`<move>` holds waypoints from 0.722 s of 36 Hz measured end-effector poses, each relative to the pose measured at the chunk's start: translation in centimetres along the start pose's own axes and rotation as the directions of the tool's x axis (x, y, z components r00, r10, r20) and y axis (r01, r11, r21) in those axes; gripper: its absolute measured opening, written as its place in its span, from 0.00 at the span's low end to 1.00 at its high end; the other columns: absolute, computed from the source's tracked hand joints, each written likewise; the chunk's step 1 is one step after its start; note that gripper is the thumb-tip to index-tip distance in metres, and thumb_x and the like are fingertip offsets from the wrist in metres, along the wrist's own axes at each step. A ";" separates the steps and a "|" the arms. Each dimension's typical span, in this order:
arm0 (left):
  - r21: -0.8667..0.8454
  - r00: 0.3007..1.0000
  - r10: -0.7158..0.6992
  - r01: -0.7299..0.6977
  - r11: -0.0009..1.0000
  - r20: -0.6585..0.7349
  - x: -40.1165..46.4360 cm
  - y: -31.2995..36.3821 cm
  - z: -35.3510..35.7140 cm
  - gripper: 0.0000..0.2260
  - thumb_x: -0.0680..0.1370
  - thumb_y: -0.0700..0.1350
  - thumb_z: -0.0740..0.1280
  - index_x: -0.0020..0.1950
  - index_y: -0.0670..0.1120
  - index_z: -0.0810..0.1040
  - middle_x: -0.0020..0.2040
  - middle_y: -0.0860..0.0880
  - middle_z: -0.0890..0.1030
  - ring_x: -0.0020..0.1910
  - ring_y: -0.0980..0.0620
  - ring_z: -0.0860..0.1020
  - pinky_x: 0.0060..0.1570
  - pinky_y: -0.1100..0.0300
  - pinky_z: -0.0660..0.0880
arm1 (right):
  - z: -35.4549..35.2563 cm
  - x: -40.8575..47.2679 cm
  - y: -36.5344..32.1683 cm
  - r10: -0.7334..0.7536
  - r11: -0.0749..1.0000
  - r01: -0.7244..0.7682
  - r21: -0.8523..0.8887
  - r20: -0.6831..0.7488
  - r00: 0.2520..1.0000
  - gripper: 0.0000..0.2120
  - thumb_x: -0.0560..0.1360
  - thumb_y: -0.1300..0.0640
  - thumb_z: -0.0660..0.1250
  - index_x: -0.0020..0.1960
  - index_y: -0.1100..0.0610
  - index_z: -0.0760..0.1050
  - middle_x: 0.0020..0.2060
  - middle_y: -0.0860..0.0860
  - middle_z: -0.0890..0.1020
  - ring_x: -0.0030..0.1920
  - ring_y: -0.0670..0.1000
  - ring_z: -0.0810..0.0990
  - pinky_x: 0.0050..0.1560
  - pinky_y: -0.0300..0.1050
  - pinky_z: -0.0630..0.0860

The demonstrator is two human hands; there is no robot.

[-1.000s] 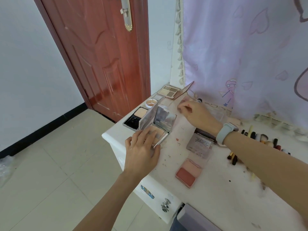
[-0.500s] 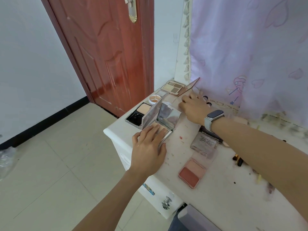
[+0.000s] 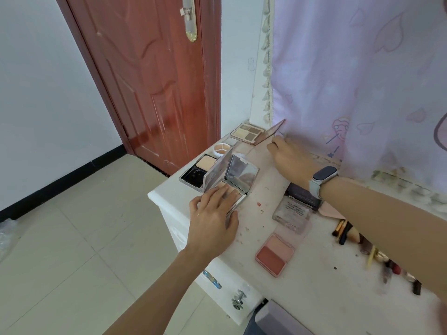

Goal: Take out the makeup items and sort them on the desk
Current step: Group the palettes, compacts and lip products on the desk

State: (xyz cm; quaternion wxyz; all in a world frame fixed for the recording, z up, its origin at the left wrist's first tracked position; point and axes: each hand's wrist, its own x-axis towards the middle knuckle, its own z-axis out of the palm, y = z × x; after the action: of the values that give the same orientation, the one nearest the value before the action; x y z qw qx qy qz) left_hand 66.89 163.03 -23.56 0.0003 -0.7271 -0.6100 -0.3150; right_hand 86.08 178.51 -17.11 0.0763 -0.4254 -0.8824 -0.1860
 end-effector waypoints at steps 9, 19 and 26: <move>-0.170 0.966 0.133 -0.172 0.970 -0.220 2.8 2.9 -1.3 0.16 0.76 0.45 0.60 0.63 0.43 0.75 0.58 0.45 0.78 0.57 0.49 0.73 0.57 0.54 0.71 | -6.0 -2.2 0.7 0.494 0.192 -0.350 0.917 0.218 0.842 0.06 0.77 0.62 0.63 0.51 0.54 0.74 0.42 0.50 0.83 0.30 0.53 0.80 0.28 0.43 0.78; -0.329 0.982 0.106 -0.154 0.932 -0.159 10.9 7.8 -4.3 0.19 0.74 0.52 0.67 0.60 0.43 0.78 0.50 0.48 0.81 0.46 0.51 0.77 0.47 0.61 0.72 | -10.8 -3.6 0.9 0.410 0.031 -0.311 0.950 0.272 0.871 0.13 0.77 0.50 0.63 0.46 0.60 0.78 0.29 0.56 0.81 0.28 0.54 0.77 0.31 0.45 0.73; -0.567 0.998 -0.005 -0.035 0.823 -0.069 12.5 8.5 -4.7 0.09 0.77 0.52 0.66 0.53 0.50 0.78 0.37 0.52 0.80 0.35 0.56 0.76 0.36 0.62 0.72 | -11.0 -4.1 1.4 0.448 0.069 -0.347 0.935 0.282 0.848 0.14 0.79 0.49 0.58 0.40 0.56 0.70 0.26 0.46 0.73 0.22 0.44 0.70 0.28 0.35 0.67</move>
State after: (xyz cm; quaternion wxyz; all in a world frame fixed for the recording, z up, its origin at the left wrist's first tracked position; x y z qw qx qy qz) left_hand 73.05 170.13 -10.81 -0.1932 -0.6882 -0.4823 -0.5065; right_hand 89.50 171.98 -7.84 0.4081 -0.4957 -0.6416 0.4196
